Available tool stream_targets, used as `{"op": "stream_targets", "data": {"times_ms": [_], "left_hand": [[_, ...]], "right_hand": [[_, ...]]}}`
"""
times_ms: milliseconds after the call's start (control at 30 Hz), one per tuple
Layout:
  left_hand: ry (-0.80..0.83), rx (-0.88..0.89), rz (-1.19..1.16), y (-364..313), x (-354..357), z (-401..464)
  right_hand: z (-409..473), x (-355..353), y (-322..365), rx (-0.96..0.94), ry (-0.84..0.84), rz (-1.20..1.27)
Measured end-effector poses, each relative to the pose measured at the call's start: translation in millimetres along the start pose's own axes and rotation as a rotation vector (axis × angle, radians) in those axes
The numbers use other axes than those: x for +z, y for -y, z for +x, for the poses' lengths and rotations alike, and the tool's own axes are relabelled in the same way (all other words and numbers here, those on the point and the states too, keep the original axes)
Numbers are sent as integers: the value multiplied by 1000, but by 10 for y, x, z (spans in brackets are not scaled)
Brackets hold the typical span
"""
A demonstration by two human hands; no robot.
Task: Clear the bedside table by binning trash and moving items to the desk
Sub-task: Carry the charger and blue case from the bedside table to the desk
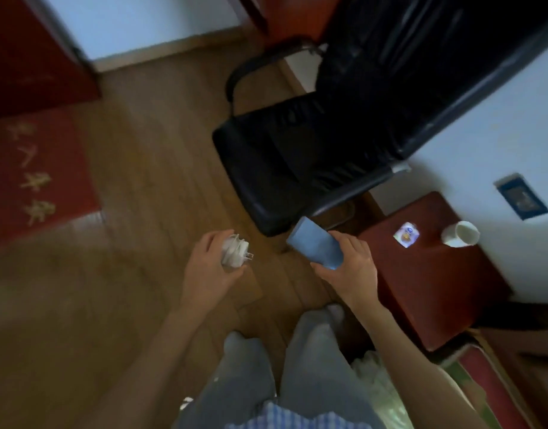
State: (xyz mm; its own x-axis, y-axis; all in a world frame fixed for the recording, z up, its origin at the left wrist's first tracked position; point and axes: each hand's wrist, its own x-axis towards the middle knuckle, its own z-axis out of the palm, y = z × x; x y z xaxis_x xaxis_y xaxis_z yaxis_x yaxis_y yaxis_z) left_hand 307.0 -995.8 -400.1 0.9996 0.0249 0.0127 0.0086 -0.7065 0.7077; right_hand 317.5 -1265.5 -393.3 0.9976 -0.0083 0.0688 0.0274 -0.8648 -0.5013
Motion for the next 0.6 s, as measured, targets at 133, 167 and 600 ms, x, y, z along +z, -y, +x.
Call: {"op": "stream_targets", "data": {"times_ms": [133,167,600], "left_hand": [[-125,-45,9,381,-775,-198],[-158,-51,16,460,-944,-234],[-441,-64,97,918,-2095,170]], "right_hand": [[79,298,868,-146,41,29],[112,347,1051,-183,48,36],[1118,619,2309,-453,97,35]]}}
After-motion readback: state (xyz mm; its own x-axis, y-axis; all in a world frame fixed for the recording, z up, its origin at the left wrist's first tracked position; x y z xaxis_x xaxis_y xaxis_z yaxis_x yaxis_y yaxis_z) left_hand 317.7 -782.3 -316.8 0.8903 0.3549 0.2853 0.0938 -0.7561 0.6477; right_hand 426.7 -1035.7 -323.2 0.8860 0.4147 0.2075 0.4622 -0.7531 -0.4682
